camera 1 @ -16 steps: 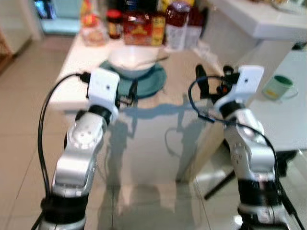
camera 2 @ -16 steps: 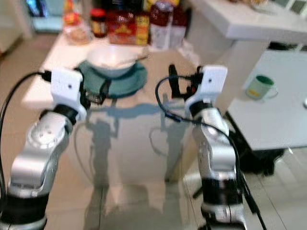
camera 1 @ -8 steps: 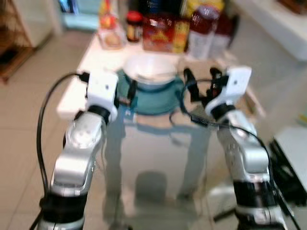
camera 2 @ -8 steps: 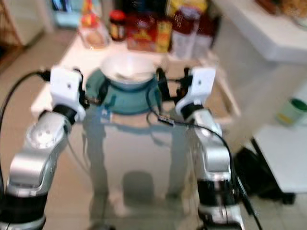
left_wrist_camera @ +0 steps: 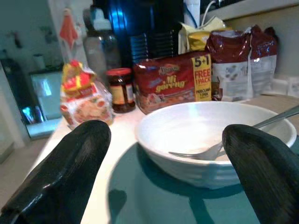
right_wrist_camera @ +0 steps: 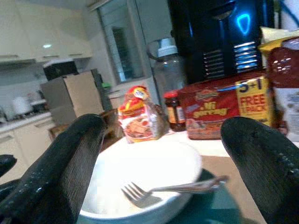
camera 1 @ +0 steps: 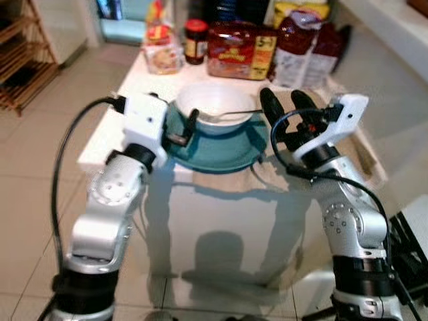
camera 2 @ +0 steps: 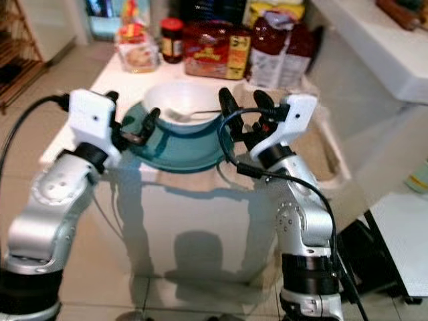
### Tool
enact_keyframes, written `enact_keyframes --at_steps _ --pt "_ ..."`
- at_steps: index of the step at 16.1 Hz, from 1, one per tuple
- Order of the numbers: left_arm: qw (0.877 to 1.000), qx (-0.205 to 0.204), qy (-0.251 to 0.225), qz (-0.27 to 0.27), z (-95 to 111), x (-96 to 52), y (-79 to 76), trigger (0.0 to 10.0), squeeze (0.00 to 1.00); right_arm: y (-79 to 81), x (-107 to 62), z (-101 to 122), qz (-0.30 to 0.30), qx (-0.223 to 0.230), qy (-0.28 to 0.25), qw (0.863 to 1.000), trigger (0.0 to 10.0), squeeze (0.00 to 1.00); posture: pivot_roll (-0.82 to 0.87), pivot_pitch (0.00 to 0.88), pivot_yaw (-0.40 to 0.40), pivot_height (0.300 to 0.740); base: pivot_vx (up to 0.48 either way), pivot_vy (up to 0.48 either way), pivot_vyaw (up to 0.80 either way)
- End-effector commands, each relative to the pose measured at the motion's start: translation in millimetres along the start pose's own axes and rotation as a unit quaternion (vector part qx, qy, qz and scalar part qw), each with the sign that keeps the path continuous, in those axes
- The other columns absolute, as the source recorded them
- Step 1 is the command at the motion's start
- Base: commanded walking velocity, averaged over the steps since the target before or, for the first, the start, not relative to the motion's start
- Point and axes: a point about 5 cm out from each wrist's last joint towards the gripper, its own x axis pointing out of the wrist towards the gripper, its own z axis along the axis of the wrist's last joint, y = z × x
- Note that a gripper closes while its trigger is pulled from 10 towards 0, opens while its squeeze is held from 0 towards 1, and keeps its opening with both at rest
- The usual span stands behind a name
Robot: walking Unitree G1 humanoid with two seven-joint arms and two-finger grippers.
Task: Setting the table
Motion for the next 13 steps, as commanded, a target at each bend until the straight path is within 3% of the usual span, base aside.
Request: enact_keyframes --at_steps 1,6,8,11,12,13 --pt "0.999 -0.002 -0.019 -0.028 9.4 -0.1 -6.6 10.0 0.00 -7.6 0.5 6.9 -0.024 0.019 -0.012 0.999 10.0 1.00 0.11 0.032 -0.074 0.740 0.000 0.000 0.00" --pt "0.998 -0.006 -0.018 -0.056 9.9 -1.2 -13.5 10.0 0.00 -26.3 10.6 11.7 -0.061 0.080 -0.004 0.995 10.0 1.00 0.11 0.036 -0.071 0.740 0.000 0.000 0.00" --pt "0.996 -0.010 -0.017 -0.082 10.4 -2.1 -17.6 10.0 0.00 -58.9 21.8 5.9 -0.120 0.088 0.053 0.987 10.0 1.00 0.10 0.031 -0.059 0.740 0.000 0.000 0.00" --pt "0.995 -0.012 -0.021 -0.092 13.0 -2.2 -18.5 10.0 0.00 -64.6 31.0 13.5 -0.114 0.147 0.059 0.981 10.0 1.00 0.11 0.030 -0.066 0.740 0.000 0.000 0.00" --pt "0.996 -0.011 -0.021 -0.091 13.5 -2.3 -17.3 10.0 0.00 -64.0 34.4 17.8 -0.104 0.167 0.059 0.979 10.0 0.25 0.11 0.029 -0.068 0.740 0.000 0.000 0.00" --pt "0.995 -0.011 -0.021 -0.093 13.4 -3.2 -17.0 10.0 0.00 -64.1 34.3 18.7 -0.101 0.192 0.072 0.973 10.0 0.00 0.11 0.028 -0.070 0.740 0.000 0.000 0.00"
